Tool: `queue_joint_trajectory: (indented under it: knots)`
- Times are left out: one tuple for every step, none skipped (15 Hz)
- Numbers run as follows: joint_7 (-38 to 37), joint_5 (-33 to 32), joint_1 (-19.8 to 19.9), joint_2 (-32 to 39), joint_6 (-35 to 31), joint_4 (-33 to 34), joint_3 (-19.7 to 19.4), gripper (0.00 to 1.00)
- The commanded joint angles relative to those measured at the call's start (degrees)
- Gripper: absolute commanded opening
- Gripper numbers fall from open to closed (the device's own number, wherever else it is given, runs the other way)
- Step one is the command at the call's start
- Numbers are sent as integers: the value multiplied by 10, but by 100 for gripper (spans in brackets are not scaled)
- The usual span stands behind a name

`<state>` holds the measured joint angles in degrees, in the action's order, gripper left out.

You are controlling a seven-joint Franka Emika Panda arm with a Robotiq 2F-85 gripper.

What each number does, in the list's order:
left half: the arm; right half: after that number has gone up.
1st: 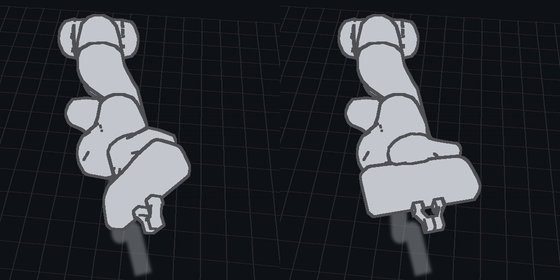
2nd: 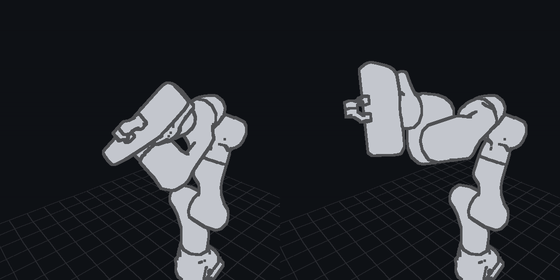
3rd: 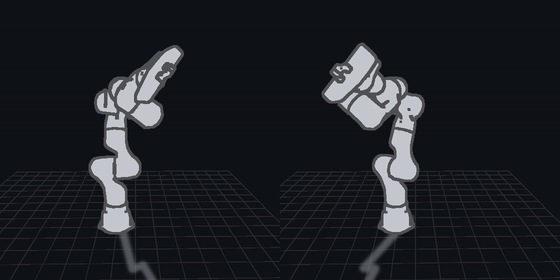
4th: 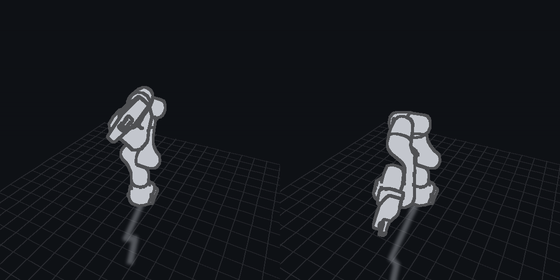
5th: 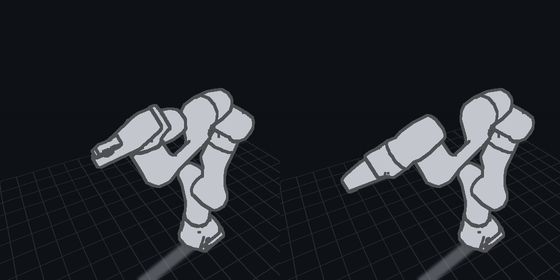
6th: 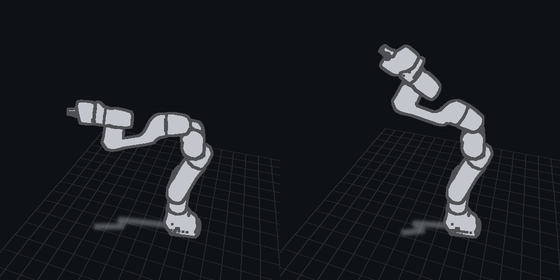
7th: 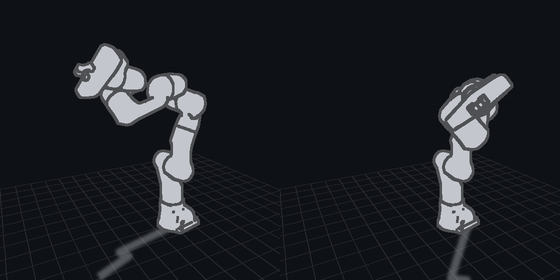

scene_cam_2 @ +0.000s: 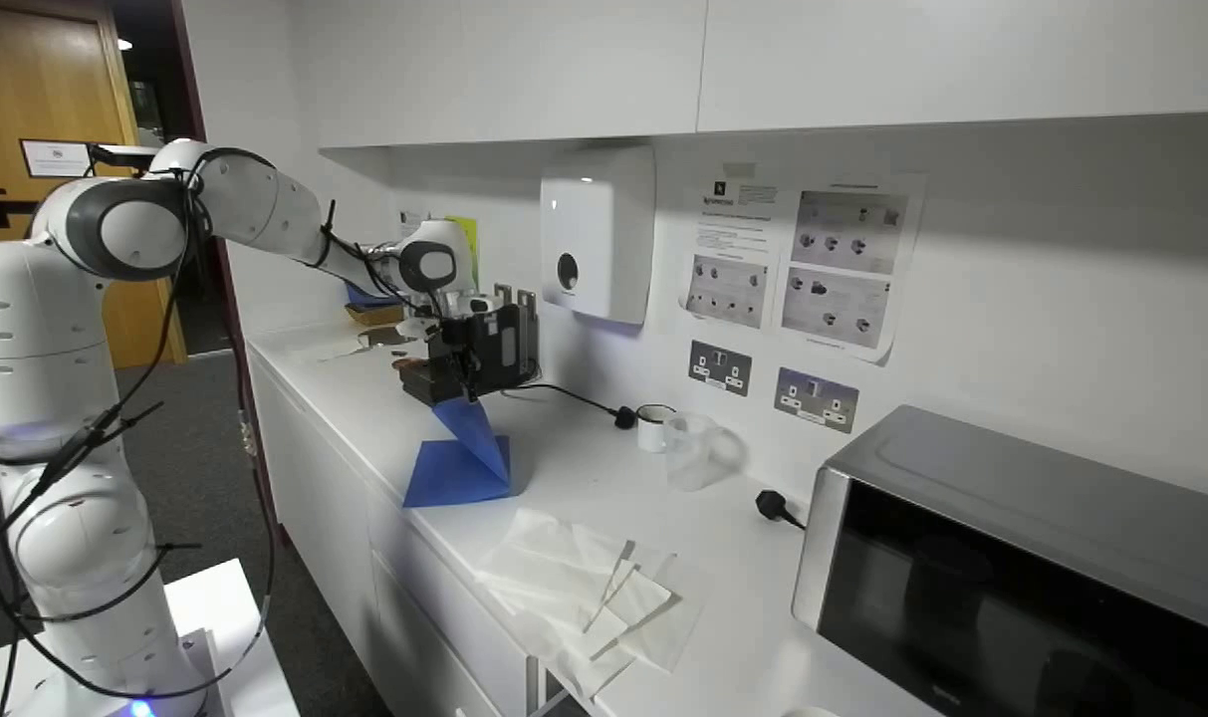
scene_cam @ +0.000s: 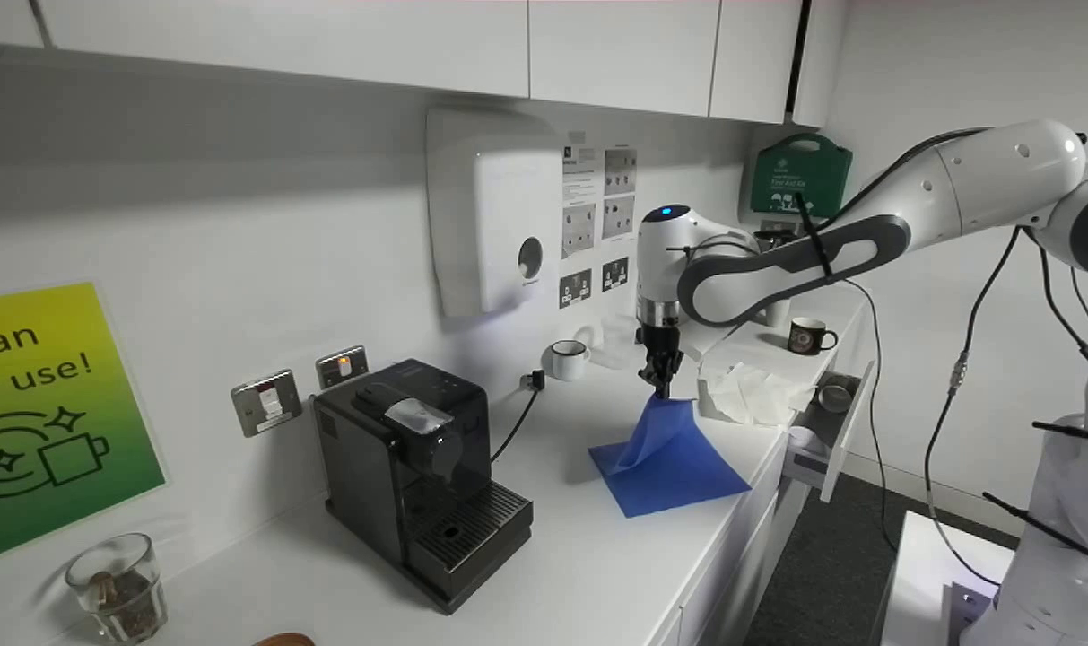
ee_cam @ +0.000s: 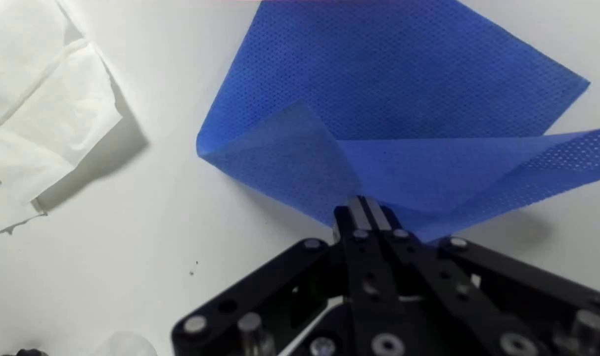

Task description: Unfold the blue placemat, place the white napkins on the mat then fold the mat in half

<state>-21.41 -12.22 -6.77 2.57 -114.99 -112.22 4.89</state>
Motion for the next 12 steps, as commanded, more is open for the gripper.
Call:
queue_joint_trajectory:
  knots:
    - [-58, 49, 4, -1, -11, 6, -1, 0]
    - [-76, 65, 4, -2, -10, 6, -1, 0]
    - [-93, 79, 5, -3, -10, 7, -2, 0]
    - [-109, 91, 5, -3, -11, 7, -2, 0]
    - [-121, 103, 4, -4, -11, 7, -2, 0]
    - [-130, 115, 4, -5, -10, 8, -2, 0]
    - [-137, 125, 4, -6, -12, 7, -2, 0]
    - [-142, 136, 4, -8, -12, 7, -2, 0]
    - [-147, 147, 5, -9, -12, 8, -2, 0]
    - [-150, 163, 5, -9, -11, 9, -2, 0]
    - [-152, 182, 6, -9, -11, 10, -3, 0]
    - [-157, 202, 7, -9, -14, 10, -3, 0]
